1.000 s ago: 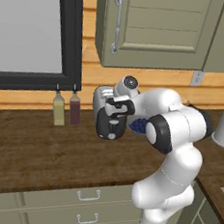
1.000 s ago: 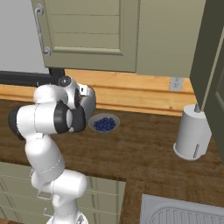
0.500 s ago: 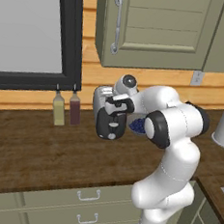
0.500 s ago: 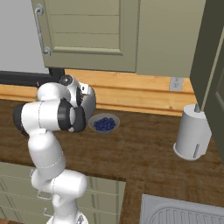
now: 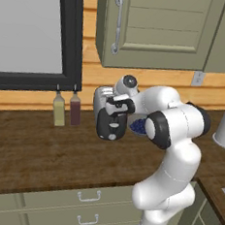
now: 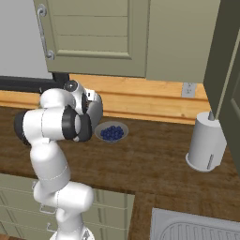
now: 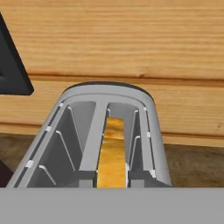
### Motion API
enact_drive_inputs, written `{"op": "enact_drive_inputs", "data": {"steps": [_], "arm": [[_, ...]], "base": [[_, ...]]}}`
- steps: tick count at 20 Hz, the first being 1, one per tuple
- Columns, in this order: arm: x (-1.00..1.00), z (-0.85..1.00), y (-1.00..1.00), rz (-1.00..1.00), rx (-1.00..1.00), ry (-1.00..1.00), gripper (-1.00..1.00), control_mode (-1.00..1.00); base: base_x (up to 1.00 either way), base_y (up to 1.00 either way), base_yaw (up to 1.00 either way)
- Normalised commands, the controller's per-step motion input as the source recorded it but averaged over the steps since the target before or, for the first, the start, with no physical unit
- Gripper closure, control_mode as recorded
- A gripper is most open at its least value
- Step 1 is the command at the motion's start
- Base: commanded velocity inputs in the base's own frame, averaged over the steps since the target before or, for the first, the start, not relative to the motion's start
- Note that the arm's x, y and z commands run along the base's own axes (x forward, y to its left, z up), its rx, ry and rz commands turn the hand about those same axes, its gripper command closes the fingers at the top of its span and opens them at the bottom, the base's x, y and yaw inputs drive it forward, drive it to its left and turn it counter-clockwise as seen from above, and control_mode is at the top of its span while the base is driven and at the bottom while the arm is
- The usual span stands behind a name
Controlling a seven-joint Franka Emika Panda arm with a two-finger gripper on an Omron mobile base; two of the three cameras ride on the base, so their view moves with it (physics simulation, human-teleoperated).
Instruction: Start the toaster. Once the lever pops up, take the bread to the plate on the dining counter.
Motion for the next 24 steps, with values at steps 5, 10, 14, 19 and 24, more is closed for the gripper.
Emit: {"op": "enact_drive_inputs", "data": {"steps": [5, 10, 14, 19, 24], "arm": [[0.00, 0.00, 0.00, 0.00, 0.00, 0.00, 1.00, -1.00], [-0.11, 0.08, 0.00, 0.00, 0.00, -0.01, 1.00, -1.00], [-0.32, 0.21, 0.00, 0.00, 0.01, -0.03, 1.00, -1.00], [-0.31, 0.34, 0.00, 0.00, 0.03, -0.06, 1.00, -1.00], [-0.20, 0.33, 0.00, 0.00, 0.02, -0.03, 1.00, -1.00]], "base": [[0.00, 0.00, 0.00], [0.00, 0.00, 0.00], [0.00, 0.00, 0.00], [0.00, 0.00, 0.00], [0.00, 0.00, 0.00]]}}
